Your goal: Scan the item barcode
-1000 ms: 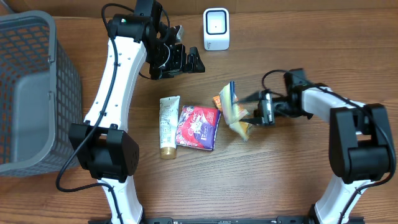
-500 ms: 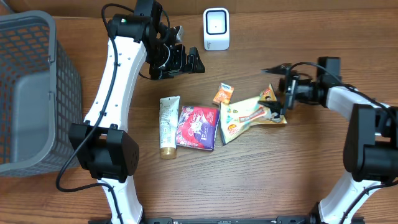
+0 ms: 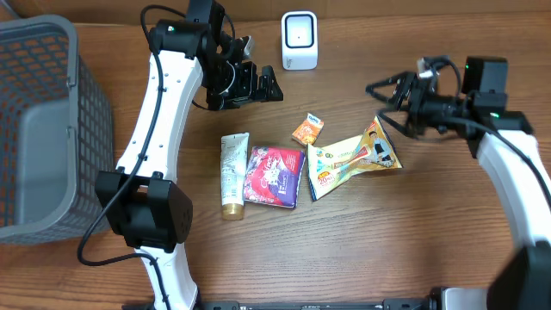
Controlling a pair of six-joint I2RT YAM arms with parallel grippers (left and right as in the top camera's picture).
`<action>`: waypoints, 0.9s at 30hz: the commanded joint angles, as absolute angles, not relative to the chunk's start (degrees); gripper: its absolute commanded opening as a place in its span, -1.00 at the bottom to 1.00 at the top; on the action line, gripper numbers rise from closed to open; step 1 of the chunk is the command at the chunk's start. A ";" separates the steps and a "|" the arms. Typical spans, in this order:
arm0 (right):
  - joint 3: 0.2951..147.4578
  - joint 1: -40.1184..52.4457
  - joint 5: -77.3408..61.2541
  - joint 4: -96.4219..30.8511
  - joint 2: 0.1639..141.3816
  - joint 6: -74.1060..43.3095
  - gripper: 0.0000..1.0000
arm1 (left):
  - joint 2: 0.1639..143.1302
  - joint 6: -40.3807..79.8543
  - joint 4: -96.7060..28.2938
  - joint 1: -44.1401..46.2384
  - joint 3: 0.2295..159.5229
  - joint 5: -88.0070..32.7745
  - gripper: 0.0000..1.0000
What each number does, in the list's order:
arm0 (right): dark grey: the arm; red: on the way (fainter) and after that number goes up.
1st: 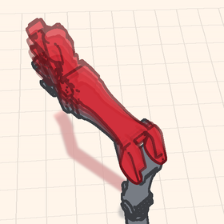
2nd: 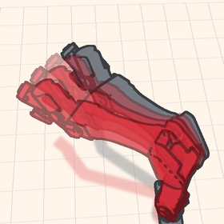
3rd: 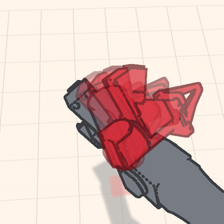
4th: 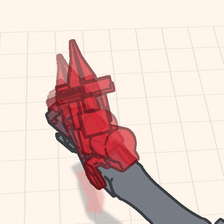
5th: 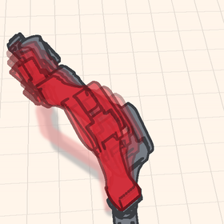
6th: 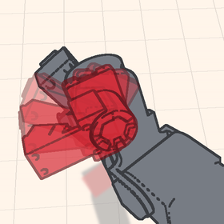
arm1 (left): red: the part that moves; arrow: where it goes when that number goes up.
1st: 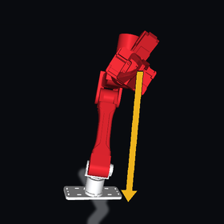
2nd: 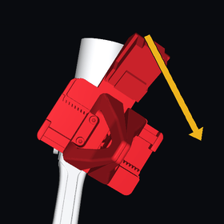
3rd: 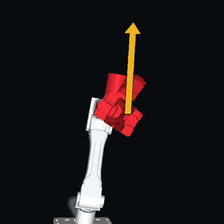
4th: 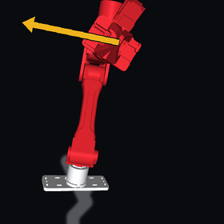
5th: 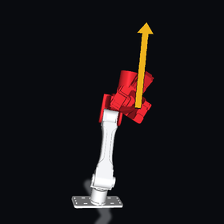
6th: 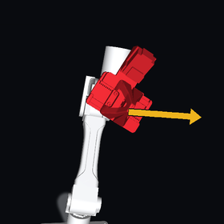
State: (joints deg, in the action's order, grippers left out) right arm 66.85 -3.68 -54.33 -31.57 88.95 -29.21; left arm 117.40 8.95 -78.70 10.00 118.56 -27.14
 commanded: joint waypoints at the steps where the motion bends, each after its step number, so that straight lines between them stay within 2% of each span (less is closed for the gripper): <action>1: 66.87 -3.90 -20.03 -44.14 85.38 -17.52 1.00 | 116.46 9.43 -78.81 9.56 119.52 -26.57 0.99; 5: 63.11 -4.36 -22.13 -47.72 86.00 -17.96 1.00 | 116.46 9.43 -78.83 9.56 119.52 -26.57 1.00; 14: 46.74 -5.23 -25.12 -28.93 86.02 -28.03 1.00 | 116.46 9.43 -79.50 9.56 119.52 -26.57 1.00; 23: 40.14 -5.17 -26.81 -19.29 86.06 -41.87 1.00 | 116.46 9.45 -79.99 9.56 119.52 -26.57 1.00; 27: 35.59 -5.10 -30.20 -9.69 86.06 -44.97 1.00 | 116.46 9.45 -80.38 9.56 119.52 -26.57 1.00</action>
